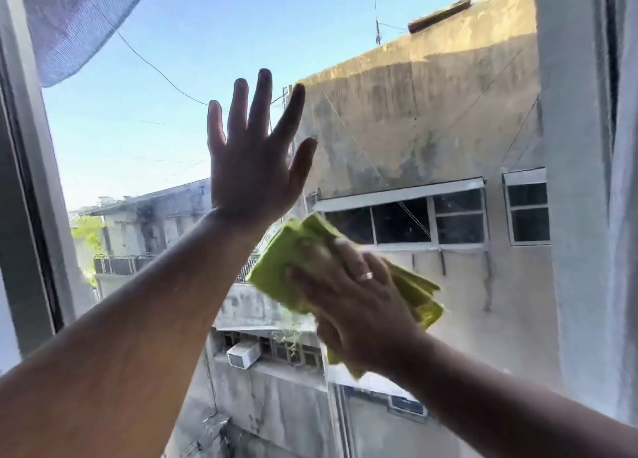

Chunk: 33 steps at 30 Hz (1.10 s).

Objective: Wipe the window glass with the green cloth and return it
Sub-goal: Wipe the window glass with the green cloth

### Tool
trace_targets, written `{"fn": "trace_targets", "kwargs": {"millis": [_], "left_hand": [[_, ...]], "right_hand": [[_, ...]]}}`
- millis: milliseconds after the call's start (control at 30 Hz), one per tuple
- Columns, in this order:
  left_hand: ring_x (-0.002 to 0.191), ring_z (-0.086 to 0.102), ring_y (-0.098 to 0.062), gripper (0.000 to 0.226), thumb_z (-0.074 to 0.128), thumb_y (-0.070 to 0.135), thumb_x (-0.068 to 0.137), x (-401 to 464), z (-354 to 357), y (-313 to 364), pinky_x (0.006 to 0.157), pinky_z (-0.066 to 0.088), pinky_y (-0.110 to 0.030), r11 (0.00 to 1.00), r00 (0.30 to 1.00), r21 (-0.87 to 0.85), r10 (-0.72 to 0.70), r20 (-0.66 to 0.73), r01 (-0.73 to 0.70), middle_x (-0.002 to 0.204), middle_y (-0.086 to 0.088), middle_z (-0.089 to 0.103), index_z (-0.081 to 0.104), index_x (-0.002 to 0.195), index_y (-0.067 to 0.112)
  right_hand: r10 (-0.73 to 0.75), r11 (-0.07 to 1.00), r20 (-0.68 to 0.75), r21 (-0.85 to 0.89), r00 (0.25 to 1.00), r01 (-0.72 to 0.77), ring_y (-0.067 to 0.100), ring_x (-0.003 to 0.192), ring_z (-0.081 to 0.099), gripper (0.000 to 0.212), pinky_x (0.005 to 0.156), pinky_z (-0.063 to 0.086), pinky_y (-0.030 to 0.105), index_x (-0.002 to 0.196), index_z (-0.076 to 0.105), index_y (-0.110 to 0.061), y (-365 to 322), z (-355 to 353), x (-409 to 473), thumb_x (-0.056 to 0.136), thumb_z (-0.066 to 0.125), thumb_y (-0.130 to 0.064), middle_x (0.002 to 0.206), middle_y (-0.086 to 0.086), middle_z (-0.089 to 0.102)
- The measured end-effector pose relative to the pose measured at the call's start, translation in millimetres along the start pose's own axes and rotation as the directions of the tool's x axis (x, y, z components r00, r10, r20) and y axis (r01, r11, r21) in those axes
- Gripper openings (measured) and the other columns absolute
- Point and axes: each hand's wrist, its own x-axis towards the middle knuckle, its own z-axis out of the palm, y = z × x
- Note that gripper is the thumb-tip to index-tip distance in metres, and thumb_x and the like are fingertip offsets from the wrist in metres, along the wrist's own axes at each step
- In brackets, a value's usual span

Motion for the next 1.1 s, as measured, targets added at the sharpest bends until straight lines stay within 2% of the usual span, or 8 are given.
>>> {"fn": "trace_targets", "kwargs": {"millis": [133,367,500,567,700,833,967,1100], "left_hand": [[0.156,0.014,-0.036,0.067,0.012,0.062,0.101,0,-2,0,0.124,0.014,-0.06,1.0,1.0,-0.029,-0.008,0.011,0.009,0.17,-0.012,0.016,0.021,0.16,0.03],[0.156,0.012,-0.038,0.066,0.015,0.059,0.101,0,-5,6,0.123,0.011,-0.061,0.999,0.999,-0.026,-0.019,0.031,0.02,0.17,-0.014,0.013,0.018,0.16,0.029],[0.155,0.016,-0.039,0.064,0.02,0.057,0.102,-1,-4,3,0.123,0.014,-0.062,1.0,1.0,-0.014,-0.005,0.007,0.005,0.169,-0.015,0.015,0.021,0.159,0.028],[0.155,0.017,-0.04,0.063,0.021,0.057,0.103,-1,-5,1,0.122,0.015,-0.062,1.0,1.0,-0.019,0.003,0.016,-0.003,0.169,-0.015,0.016,0.023,0.159,0.027],[0.154,0.016,-0.042,0.063,0.023,0.054,0.103,-1,-5,5,0.12,0.015,-0.064,1.0,0.999,-0.005,-0.004,0.042,0.004,0.168,-0.018,0.015,0.021,0.159,0.025],[0.154,0.011,-0.045,0.069,0.017,0.056,0.102,2,-10,5,0.118,0.011,-0.069,0.999,0.996,0.04,0.021,0.09,-0.024,0.168,-0.021,0.01,0.015,0.16,0.019],[0.155,0.01,-0.044,0.081,0.013,0.066,0.098,8,-19,13,0.119,0.005,-0.068,0.994,0.991,0.04,0.094,0.09,-0.098,0.169,-0.02,0.009,0.013,0.16,0.014],[0.155,0.016,-0.04,0.081,0.014,0.067,0.096,25,-19,41,0.12,0.009,-0.066,0.959,0.954,0.032,0.278,0.11,-0.283,0.168,-0.018,0.015,0.016,0.16,0.018]], "right_hand": [[-0.26,0.96,0.141,-0.07,0.955,0.271,0.03,0.146,0.035,0.058,0.119,0.026,0.046,0.149,0.043,-0.033,50,-12,-17,0.093,0.051,-0.045,0.162,-0.001,0.036],[0.771,0.607,-0.196,-0.065,0.606,-0.792,0.044,0.153,0.016,0.067,0.12,0.027,0.06,0.16,0.012,-0.013,131,-44,-13,0.102,0.024,-0.044,0.166,0.024,0.011],[0.142,0.984,0.03,-0.11,0.989,-0.138,0.038,0.154,0.017,0.065,0.123,0.02,0.054,0.16,0.018,-0.027,55,-8,-18,0.1,0.038,-0.044,0.169,0.01,0.014],[-0.193,0.974,0.122,-0.094,0.974,0.204,0.034,0.151,0.028,0.061,0.121,0.023,0.049,0.157,0.026,-0.031,77,-17,-31,0.1,0.042,-0.047,0.167,-0.001,0.018],[0.201,0.966,-0.048,-0.154,0.978,-0.206,0.037,0.155,0.015,0.065,0.12,0.031,0.052,0.16,0.018,-0.02,163,-53,-34,0.101,0.036,-0.039,0.169,0.013,0.008],[0.685,0.708,-0.193,-0.047,0.702,-0.704,0.043,0.153,0.019,0.065,0.119,0.03,0.059,0.16,0.016,-0.014,159,-55,6,0.103,0.027,-0.043,0.167,0.023,0.013],[0.142,0.986,-0.022,-0.089,0.99,-0.143,0.032,0.157,0.01,0.061,0.127,0.013,0.048,0.16,0.016,-0.032,89,-23,-15,0.104,0.036,-0.045,0.169,0.009,0.01],[-0.054,0.992,0.131,-0.106,0.99,0.068,0.033,0.151,0.03,0.057,0.123,0.027,0.051,0.154,0.035,-0.027,123,-38,-76,0.102,0.044,-0.048,0.165,0.006,0.03]]}}
